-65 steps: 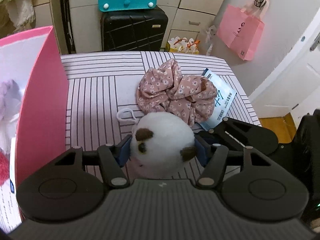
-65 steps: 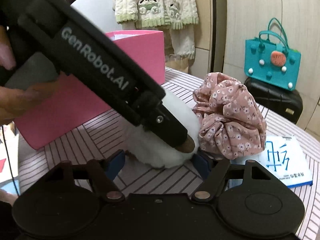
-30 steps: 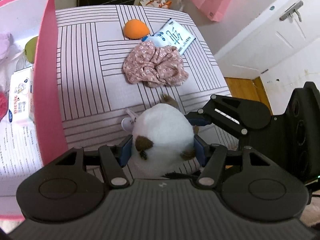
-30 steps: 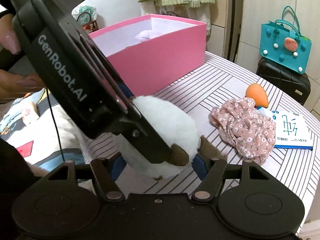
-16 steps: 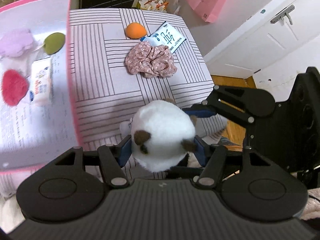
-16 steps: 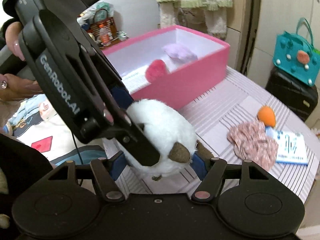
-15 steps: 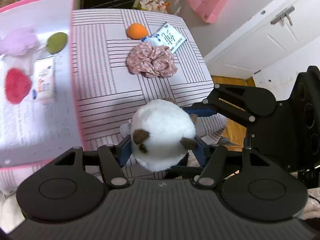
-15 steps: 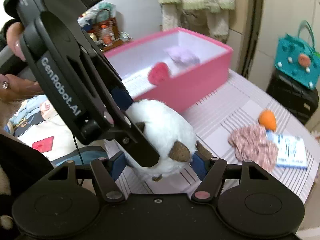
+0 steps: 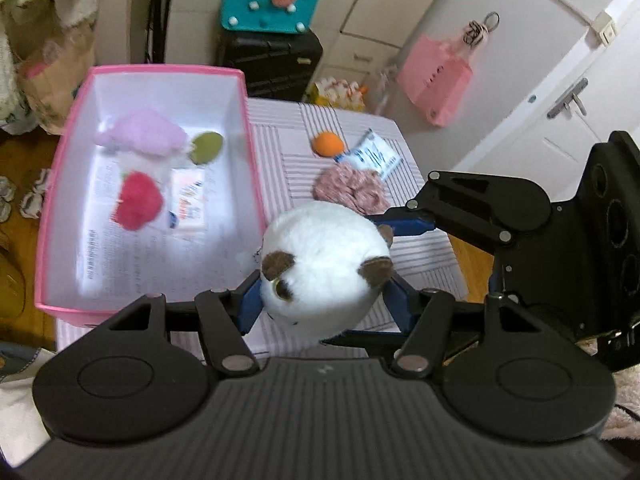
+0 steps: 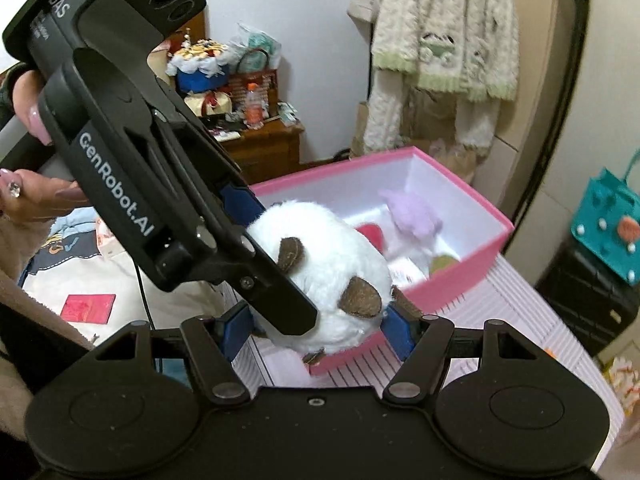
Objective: Organize soft objects
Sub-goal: 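Lift the white plush ball with the left gripper and carry it into the box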
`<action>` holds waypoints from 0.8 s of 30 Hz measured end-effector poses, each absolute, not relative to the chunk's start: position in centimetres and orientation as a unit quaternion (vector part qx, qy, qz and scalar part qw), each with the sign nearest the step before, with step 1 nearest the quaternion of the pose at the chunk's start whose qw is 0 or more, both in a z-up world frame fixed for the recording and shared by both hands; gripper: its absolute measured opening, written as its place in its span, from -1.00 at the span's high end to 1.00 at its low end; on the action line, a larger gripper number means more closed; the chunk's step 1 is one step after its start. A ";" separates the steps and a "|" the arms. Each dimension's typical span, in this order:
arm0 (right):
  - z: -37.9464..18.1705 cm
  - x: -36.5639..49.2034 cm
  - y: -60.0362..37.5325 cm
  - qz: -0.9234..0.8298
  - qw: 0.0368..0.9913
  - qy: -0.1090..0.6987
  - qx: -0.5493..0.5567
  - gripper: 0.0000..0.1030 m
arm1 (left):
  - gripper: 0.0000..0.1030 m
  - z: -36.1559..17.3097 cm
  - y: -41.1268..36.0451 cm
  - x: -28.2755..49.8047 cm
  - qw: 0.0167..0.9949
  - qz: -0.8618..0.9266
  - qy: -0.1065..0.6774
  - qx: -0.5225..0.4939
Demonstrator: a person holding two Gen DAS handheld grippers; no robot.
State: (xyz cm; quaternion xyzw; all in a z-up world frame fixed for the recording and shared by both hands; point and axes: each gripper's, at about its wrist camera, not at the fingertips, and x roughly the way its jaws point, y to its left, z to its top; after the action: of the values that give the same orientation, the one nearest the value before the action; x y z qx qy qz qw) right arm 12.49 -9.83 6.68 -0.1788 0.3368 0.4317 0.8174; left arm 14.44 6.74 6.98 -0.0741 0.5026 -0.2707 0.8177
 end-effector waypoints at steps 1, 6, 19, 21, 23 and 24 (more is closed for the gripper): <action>6.8 12.6 -9.4 0.434 0.817 0.334 -0.179 -0.42 | -0.19 7.2 7.2 14.4 0.821 -0.268 0.498 -0.074; 6.9 14.6 -7.1 0.442 0.816 0.333 -0.167 -0.42 | -0.19 7.5 10.2 15.0 0.834 -0.253 0.483 -0.086; 3.0 23.8 -2.8 0.463 0.783 0.408 -0.080 -0.42 | -0.19 4.6 15.9 22.0 0.827 -0.201 0.506 -0.143; 2.1 24.4 -2.0 0.465 0.780 0.410 -0.085 -0.42 | -0.20 3.6 16.5 23.2 0.819 -0.193 0.520 -0.147; 1.5 24.9 -1.4 0.467 0.779 0.407 -0.095 -0.42 | -0.19 2.7 17.0 24.0 0.814 -0.184 0.531 -0.146; 1.2 25.1 -1.0 0.468 0.779 0.404 -0.102 -0.42 | -0.19 2.4 17.2 24.3 0.814 -0.179 0.534 -0.143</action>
State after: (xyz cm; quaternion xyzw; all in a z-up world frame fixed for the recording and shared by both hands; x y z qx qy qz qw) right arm 25.09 -0.99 1.19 -0.1018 0.4042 0.4678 0.7794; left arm 24.31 17.15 2.35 -0.1428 0.5340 -0.1789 0.8139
